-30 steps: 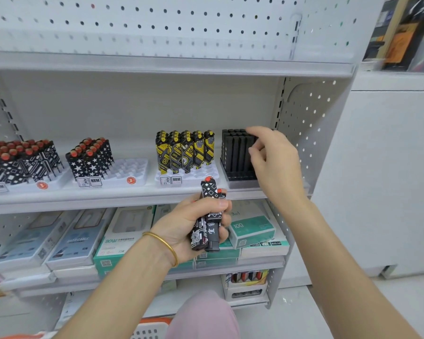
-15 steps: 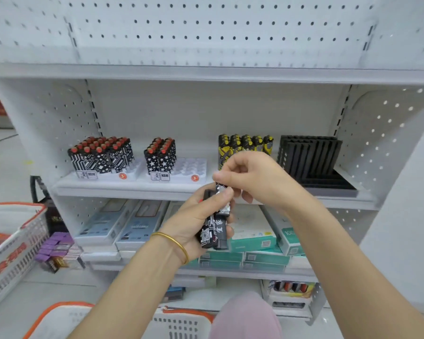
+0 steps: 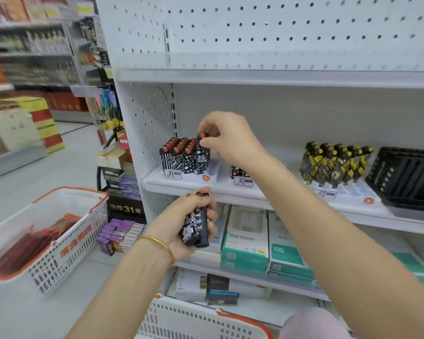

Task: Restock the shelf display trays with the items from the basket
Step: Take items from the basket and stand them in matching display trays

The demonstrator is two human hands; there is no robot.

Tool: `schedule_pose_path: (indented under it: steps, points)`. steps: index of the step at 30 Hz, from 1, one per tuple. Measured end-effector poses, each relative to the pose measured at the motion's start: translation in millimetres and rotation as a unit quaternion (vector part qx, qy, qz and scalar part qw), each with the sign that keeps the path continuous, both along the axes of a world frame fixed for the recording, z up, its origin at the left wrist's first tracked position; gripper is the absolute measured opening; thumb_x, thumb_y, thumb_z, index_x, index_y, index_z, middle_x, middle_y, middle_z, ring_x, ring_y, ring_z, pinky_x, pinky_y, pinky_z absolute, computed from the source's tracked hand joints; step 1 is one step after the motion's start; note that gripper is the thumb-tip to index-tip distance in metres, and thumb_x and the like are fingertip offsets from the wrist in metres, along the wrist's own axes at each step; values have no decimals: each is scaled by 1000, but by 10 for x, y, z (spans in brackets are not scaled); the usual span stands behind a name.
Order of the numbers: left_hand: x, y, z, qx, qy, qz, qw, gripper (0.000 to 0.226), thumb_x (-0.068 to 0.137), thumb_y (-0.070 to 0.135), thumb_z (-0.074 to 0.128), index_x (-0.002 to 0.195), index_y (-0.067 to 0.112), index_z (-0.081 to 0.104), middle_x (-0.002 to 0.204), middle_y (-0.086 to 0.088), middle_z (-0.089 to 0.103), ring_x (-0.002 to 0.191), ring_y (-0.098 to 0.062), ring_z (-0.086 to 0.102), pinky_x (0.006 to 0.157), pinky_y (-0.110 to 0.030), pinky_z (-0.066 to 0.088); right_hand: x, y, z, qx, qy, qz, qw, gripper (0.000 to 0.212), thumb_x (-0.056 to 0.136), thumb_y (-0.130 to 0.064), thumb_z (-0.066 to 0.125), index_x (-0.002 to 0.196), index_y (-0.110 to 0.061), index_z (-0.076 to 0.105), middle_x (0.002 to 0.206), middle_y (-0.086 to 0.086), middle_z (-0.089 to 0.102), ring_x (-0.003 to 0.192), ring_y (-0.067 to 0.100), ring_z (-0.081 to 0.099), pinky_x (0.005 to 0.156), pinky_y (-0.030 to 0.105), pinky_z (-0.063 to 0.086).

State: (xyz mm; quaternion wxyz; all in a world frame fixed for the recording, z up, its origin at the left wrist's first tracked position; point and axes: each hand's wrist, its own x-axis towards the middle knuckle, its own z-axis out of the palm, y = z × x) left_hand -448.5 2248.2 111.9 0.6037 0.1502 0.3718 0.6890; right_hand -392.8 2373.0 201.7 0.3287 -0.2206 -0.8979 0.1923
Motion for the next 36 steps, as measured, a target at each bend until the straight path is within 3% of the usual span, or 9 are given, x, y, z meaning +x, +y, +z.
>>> schedule_pose_path:
  steps: [11,13,16,18,21,24,30,32,36]
  points:
    - [-166,-35,-60,-1,-38,-24,999,16,70,9,59,86,8,58,76,-3,61,48,-9,55,41,-18,47,-210,50,-64,83,-131,-40,987,18,86,-11,63,103,-11,69,95,8,66,76,23,59,80,35,53]
    - [-161,-37,-63,4,-24,-24,999,13,70,8,60,83,6,62,79,-4,61,51,-8,56,42,-19,48,-229,25,-98,142,-157,-73,975,18,88,-13,60,103,-12,69,100,9,65,88,29,61,74,32,51]
    - [-154,-42,-68,12,-10,-25,1000,11,70,6,60,72,4,70,82,-6,63,54,-9,58,44,-20,49,-253,-52,-237,244,-171,-121,947,19,87,-8,58,103,-12,67,91,4,50,86,30,59,58,29,38]
    - [-133,-49,-62,15,-10,-23,1000,13,70,4,58,77,2,69,83,-7,65,55,-10,59,45,-20,49,-222,-76,-304,266,-156,-123,943,25,86,-4,58,109,-14,64,88,2,43,86,28,56,57,29,37]
    - [-93,-56,-46,20,-5,-21,1000,22,70,2,54,91,0,61,86,-8,66,55,-10,59,45,-20,49,-50,-102,-255,175,-67,-95,978,33,90,-4,49,120,-14,60,102,8,53,95,31,56,76,37,49]
    - [-71,-53,-36,19,1,-23,1000,25,69,2,54,93,1,60,88,-8,67,56,-10,59,45,-21,49,169,-146,-163,100,0,-76,992,33,91,-4,50,120,-15,63,109,7,60,101,24,57,91,29,42]
    - [-16,-30,7,18,-17,-16,1000,20,68,2,54,83,1,66,86,-7,65,55,-11,58,46,-20,49,148,-127,-149,68,-33,-60,995,25,91,-8,51,110,-15,66,97,5,60,81,22,54,84,30,46]
    - [-25,-29,19,21,-13,-3,1000,19,71,1,53,88,2,61,85,-6,66,55,-10,58,46,-19,49,-12,-143,-150,98,-70,-62,991,18,92,-20,55,105,-11,63,97,7,60,88,26,57,79,35,47]
    - [-65,-29,66,40,6,32,999,22,88,-2,43,104,7,56,82,-7,66,54,-11,58,46,-20,48,-256,-214,-133,149,-168,-120,967,26,91,-34,57,94,-11,45,91,8,60,83,30,57,62,33,36]
